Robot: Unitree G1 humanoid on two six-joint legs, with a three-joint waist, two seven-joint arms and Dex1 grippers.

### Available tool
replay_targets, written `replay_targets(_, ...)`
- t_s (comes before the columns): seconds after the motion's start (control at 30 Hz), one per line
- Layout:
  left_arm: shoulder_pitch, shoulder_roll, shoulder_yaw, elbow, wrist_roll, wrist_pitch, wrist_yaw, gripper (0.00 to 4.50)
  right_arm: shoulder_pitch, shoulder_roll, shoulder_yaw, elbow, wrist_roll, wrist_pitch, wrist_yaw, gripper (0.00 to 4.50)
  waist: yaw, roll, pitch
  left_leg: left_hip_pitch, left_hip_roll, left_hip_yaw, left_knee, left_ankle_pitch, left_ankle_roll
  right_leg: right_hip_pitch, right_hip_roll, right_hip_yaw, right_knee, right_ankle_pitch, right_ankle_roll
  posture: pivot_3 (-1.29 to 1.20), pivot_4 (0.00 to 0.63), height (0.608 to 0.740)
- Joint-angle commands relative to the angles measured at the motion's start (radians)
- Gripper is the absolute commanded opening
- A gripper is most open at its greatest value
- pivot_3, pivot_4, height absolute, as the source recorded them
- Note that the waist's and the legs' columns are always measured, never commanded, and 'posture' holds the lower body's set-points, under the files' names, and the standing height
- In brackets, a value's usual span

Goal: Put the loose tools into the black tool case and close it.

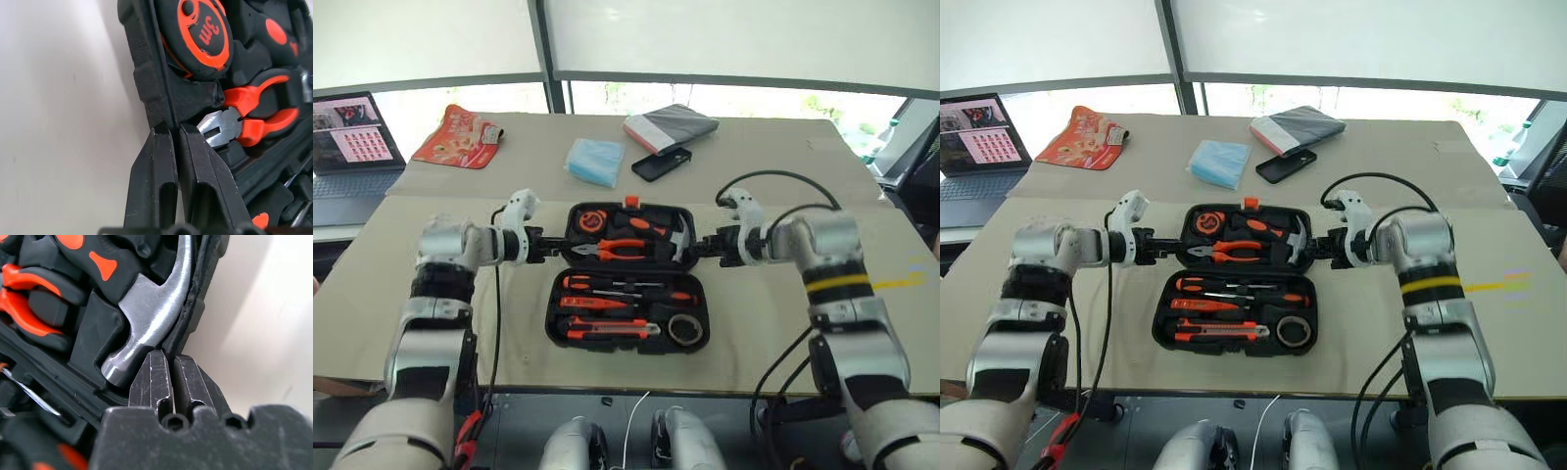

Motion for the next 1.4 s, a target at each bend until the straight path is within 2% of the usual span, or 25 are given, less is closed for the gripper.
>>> replay_targets(0.03, 0.130, 0.007, 0.138, -0.212, -0.072, -0.299, -0.090, 0.01, 0.143, -0.096, -0.018, -0.282, -0.048, -0.415, 0.133, 0.00, 0.000, 0.000, 0.000, -0.002, 0.000, 0.000, 0.000, 0.002, 0.002, -0.002, 0.001, 0.000, 0.000, 0.001, -0.003, 0.00, 0.150, 0.740)
replay_targets(0.1, 0.215, 0.002, 0.158, -0.271, -0.064, -0.435, -0.112, 0.01, 0.248, -0.119, -0.020, -0.341, -0.088, -0.612, 0.151, 0.00, 0.001, 0.000, 0.000, -0.003, 0.000, 0.001, -0.002, 0.003, 0.003, -0.003, 0.003, -0.001, -0.001, 0.001, -0.004, 0.00, 0.150, 0.740)
replay_targets(0.17, 0.317, 0.012, 0.143, -0.302, -0.006, -0.655, -0.159, 0.01, 0.369, -0.151, -0.008, -0.356, -0.172, -0.874, 0.148, 0.00, 0.001, 0.000, 0.000, -0.003, 0.000, 0.001, -0.004, 0.003, 0.003, -0.003, 0.009, -0.001, -0.005, 0.000, -0.003, 0.00, 0.150, 0.740)
replay_targets(0.23, 0.395, 0.029, 0.113, -0.294, 0.046, -0.851, -0.220, 0.01, 0.454, -0.174, 0.007, -0.324, -0.239, -1.101, 0.146, 0.00, 0.003, 0.000, 0.000, -0.002, 0.000, 0.002, -0.005, 0.002, 0.002, -0.003, 0.010, -0.001, -0.007, 0.000, -0.003, 0.00, 0.150, 0.740)
replay_targets(0.33, 0.510, 0.025, 0.090, -0.279, 0.102, -1.117, -0.264, 0.01, 0.534, -0.197, 0.028, -0.223, -0.365, -1.358, 0.071, 0.00, 0.002, 0.000, 0.000, 0.002, 0.000, 0.005, -0.005, 0.002, 0.002, -0.001, 0.010, -0.001, -0.007, -0.004, 0.003, 0.00, 0.150, 0.740)
replay_targets(0.4, 0.568, 0.036, 0.065, -0.260, 0.143, -1.224, -0.274, 0.01, 0.545, -0.209, 0.050, -0.144, -0.446, -1.527, 0.019, 0.00, 0.004, -0.001, 0.001, 0.011, 0.002, 0.005, -0.005, -0.003, -0.006, 0.008, 0.008, 0.000, -0.010, -0.005, 0.004, 0.00, 0.150, 0.740)
replay_targets(0.47, 0.628, 0.050, 0.050, -0.244, 0.144, -1.277, -0.303, 0.01, 0.560, -0.220, 0.072, -0.057, -0.487, -1.666, -0.010, 0.00, 0.006, -0.001, 0.000, 0.013, 0.005, 0.004, -0.006, -0.007, -0.006, 0.011, 0.001, 0.000, -0.013, -0.005, 0.004, 0.00, 0.150, 0.740)
replay_targets(0.5, 0.647, 0.054, 0.050, -0.235, 0.139, -1.298, -0.305, 0.00, 0.569, -0.225, 0.080, -0.030, -0.493, -1.703, -0.015, 0.38, 0.007, -0.001, -0.002, 0.014, 0.005, 0.004, -0.006, -0.007, -0.006, 0.012, 0.000, 0.000, -0.013, -0.005, 0.003, 0.00, 0.150, 0.740)
replay_targets(0.6, 0.694, 0.090, 0.050, -0.224, 0.123, -1.310, -0.314, 1.00, 0.592, -0.243, 0.085, 0.011, -0.509, -1.768, -0.034, 1.44, 0.008, -0.002, -0.005, 0.021, 0.005, 0.003, -0.007, -0.012, 0.002, 0.017, 0.000, 0.000, -0.013, -0.008, -0.001, 0.00, 0.150, 0.740)
replay_targets(0.7, 0.721, 0.133, 0.090, -0.200, 0.112, -1.327, -0.286, 2.14, 0.641, -0.280, 0.052, 0.007, -0.511, -1.816, -0.067, 2.46, 0.009, -0.002, -0.005, 0.015, 0.005, 0.005, -0.010, -0.007, -0.001, 0.010, 0.000, 0.002, -0.012, -0.005, 0.002, 0.00, 0.150, 0.740)
replay_targets(0.73, 0.724, 0.147, 0.096, -0.192, 0.109, -1.317, -0.279, 2.40, 0.653, -0.292, 0.045, 0.005, -0.508, -1.830, -0.073, 2.78, 0.013, -0.002, -0.004, 0.014, 0.005, 0.005, -0.010, -0.003, 0.003, 0.009, 0.001, 0.001, -0.011, -0.006, 0.002, 0.00, 0.150, 0.740)
replay_targets(0.77, 0.720, 0.163, 0.103, -0.183, 0.105, -1.293, -0.274, 2.75, 0.679, -0.308, 0.031, -0.017, -0.451, -1.796, -0.054, 3.03, 0.018, -0.003, -0.004, 0.014, 0.005, 0.005, -0.010, -0.003, 0.003, 0.009, 0.001, 0.001, -0.012, -0.006, 0.002, 0.00, 0.150, 0.740)
replay_targets(0.87, 0.663, 0.176, 0.111, -0.179, 0.084, -1.200, -0.224, 2.75, 0.761, -0.362, -0.024, -0.093, -0.272, -1.659, 0.015, 3.03, 0.038, -0.003, -0.004, 0.013, 0.005, 0.002, -0.010, -0.006, -0.003, 0.010, 0.000, -0.001, -0.014, -0.006, 0.001, 0.00, 0.150, 0.740)
replay_targets(1.03, 0.551, 0.167, 0.040, -0.211, 0.104, -1.083, -0.201, 2.80, 0.894, -0.437, -0.062, -0.292, -0.023, -1.431, 0.164, 1.64, 0.043, -0.003, -0.004, 0.013, 0.004, 0.002, -0.009, -0.010, 0.004, 0.012, -0.002, -0.001, -0.015, -0.005, 0.003, 0.00, 0.150, 0.740)
replay_targets(1.07, 0.521, 0.156, 0.024, -0.212, 0.106, -1.058, -0.193, 2.29, 0.926, -0.451, -0.062, -0.349, 0.024, -1.384, 0.194, 1.25, 0.044, -0.003, -0.004, 0.013, 0.004, 0.001, -0.008, -0.010, 0.005, 0.012, -0.002, -0.001, -0.015, -0.004, 0.004, 0.00, 0.150, 0.740)
replay_targets(1.1, 0.493, 0.148, 0.006, -0.213, 0.105, -1.027, -0.193, 2.19, 0.956, -0.464, -0.059, -0.410, 0.065, -1.326, 0.217, 1.01, 0.044, -0.003, -0.004, 0.013, 0.004, 0.001, -0.008, -0.010, 0.005, 0.013, -0.002, -0.001, -0.015, -0.004, 0.004, 0.00, 0.150, 0.740)
replay_targets(1.17, 0.441, 0.131, -0.028, -0.203, 0.116, -0.987, -0.191, 1.35, 1.000, -0.479, -0.049, -0.524, 0.096, -1.247, 0.239, 0.23, 0.044, -0.004, -0.004, 0.012, 0.004, 0.001, -0.008, -0.006, 0.010, 0.013, -0.001, -0.002, -0.016, -0.004, 0.004, 0.00, 0.150, 0.740)
replay_targets(1.2, 0.417, 0.126, -0.046, -0.195, 0.126, -0.973, -0.197, 1.04, 1.017, -0.487, -0.040, -0.574, 0.105, -1.202, 0.248, 0.02, 0.043, -0.004, -0.004, 0.012, 0.004, 0.001, -0.008, -0.006, 0.010, 0.013, 0.000, -0.002, -0.016, -0.004, 0.004, 0.00, 0.150, 0.740)
replay_targets(1.3, 0.329, 0.118, -0.127, -0.141, 0.151, -0.909, -0.267, 0.12, 1.071, -0.526, 0.041, -0.685, 0.021, -1.127, 0.310, 0.00, 0.044, -0.004, -0.004, 0.012, 0.004, 0.000, -0.007, -0.006, 0.010, 0.013, 0.001, -0.001, -0.016, -0.004, 0.004, 0.00, 0.150, 0.740)
replay_targets(1.4, 0.263, 0.115, -0.147, -0.065, 0.174, -0.934, -0.281, 0.05, 1.076, -0.490, 0.075, -0.707, -0.005, -1.096, 0.300, 0.00, 0.043, -0.006, -0.004, 0.011, 0.005, 0.000, -0.005, -0.009, 0.015, 0.012, 0.001, -0.003, -0.016, -0.004, 0.004, 0.00, 0.150, 0.740)
